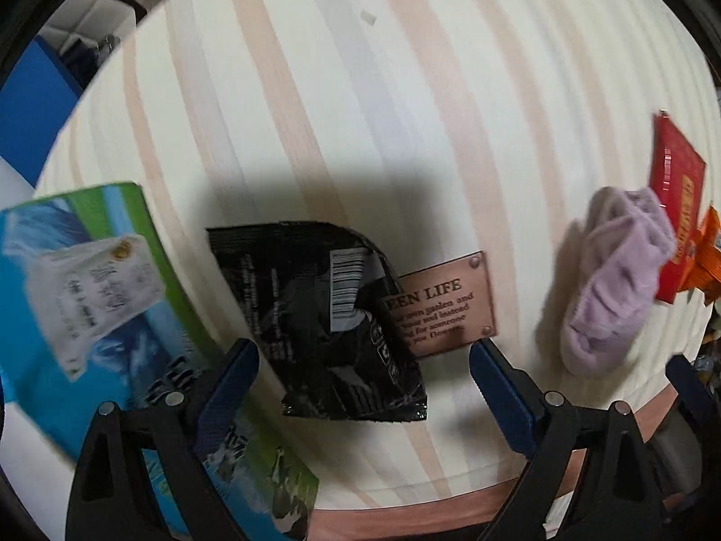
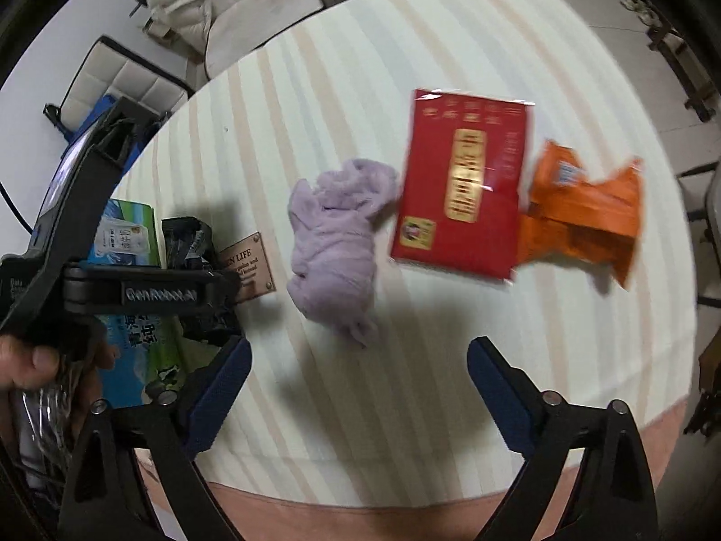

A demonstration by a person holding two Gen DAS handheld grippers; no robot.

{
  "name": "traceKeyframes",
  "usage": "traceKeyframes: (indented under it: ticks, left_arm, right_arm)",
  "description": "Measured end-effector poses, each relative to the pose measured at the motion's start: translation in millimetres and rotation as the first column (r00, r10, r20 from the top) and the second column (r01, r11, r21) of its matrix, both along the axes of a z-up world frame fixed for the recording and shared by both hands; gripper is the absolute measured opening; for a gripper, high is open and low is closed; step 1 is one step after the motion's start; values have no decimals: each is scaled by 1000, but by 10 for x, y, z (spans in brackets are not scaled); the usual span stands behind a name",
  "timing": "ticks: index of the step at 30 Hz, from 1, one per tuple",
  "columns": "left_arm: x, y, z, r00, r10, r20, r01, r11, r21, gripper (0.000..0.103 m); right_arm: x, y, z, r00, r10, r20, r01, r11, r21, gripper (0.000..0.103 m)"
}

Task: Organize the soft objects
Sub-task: 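Grasp the black bag with the left tool while the right tool grasps the lilac cloth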

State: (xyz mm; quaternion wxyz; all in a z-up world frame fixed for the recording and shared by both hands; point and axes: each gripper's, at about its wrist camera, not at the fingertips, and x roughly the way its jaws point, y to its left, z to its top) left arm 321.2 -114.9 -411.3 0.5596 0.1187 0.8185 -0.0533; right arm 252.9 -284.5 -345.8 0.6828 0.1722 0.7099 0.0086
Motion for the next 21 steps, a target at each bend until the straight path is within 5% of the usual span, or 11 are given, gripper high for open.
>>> traceKeyframes:
  ticks: [2, 8, 14, 21]
  left_arm:
    - [-14, -7, -64, 1000, 3, -8, -3, 1000, -7, 94]
    - [-30, 17, -24, 998, 60, 27, -59, 997, -50, 46]
    - [-131, -31, 66, 994, 64, 83, -59, 997, -58, 40]
    - [-324, 4, 735, 981, 75, 179, -41, 982, -185, 40]
  right_arm:
    - [115, 92, -108, 1000, 21, -7, -21, 1000, 1, 90]
    - [365, 237, -407, 997, 53, -53, -54, 998, -15, 59]
    - [371, 304, -448, 996, 79, -51, -83, 993, -85, 46]
    - [151, 245, -92, 998, 60, -11, -60, 996, -71, 44]
